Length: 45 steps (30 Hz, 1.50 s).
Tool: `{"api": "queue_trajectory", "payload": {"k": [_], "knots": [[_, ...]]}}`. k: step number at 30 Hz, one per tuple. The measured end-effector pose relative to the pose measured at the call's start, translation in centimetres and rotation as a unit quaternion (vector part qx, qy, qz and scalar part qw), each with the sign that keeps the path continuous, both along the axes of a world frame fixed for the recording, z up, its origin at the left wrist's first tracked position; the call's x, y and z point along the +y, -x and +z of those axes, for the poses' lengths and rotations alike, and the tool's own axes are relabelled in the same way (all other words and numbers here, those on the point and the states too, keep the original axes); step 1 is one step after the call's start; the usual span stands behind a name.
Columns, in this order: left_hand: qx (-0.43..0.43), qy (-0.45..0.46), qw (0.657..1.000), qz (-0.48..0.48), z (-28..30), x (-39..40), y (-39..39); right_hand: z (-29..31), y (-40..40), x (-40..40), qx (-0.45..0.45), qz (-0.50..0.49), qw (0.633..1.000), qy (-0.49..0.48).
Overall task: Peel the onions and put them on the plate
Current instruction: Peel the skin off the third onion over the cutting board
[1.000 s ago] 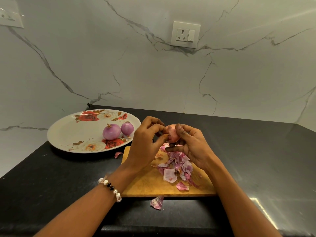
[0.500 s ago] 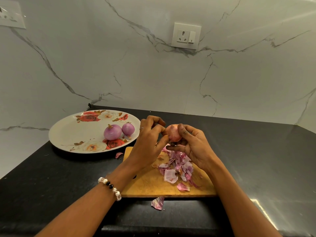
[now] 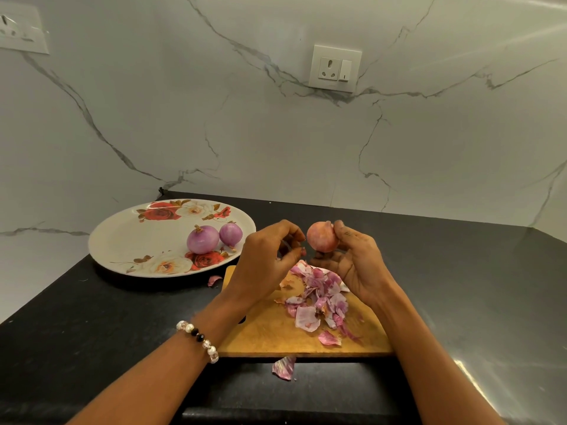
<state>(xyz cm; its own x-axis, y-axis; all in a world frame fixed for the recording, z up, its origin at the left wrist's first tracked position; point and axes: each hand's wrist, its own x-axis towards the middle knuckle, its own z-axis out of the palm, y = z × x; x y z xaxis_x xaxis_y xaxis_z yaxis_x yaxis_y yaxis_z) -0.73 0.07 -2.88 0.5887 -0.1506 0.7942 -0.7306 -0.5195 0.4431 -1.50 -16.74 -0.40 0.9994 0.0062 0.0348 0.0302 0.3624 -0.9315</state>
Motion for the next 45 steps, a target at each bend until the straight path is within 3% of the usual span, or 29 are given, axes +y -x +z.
{"api": "queue_trajectory", "payload": {"k": [10,17,30,35,45], "knots": [[-0.058,0.026,0.998,0.009,0.3,0.5,-0.2,-0.3,-0.3,-0.1,0.010,0.050,0.998,-0.039],[-0.044,0.006,0.999,0.012,-0.1,0.2,-0.3,-0.5,-0.1,0.2,-0.012,0.101,0.995,-0.022],[-0.038,-0.042,0.998,0.021,-0.4,0.3,-0.7,-0.9,-0.4,0.0,-0.033,0.101,0.994,0.023],[-0.042,-0.081,0.995,0.040,-0.8,0.0,-0.9,-1.0,-0.4,0.0,-0.039,0.104,0.994,0.018],[-0.016,-0.071,0.997,0.029,-0.9,-0.1,-1.0,-0.9,-0.5,0.0,-0.041,0.083,0.996,-0.019]]}}
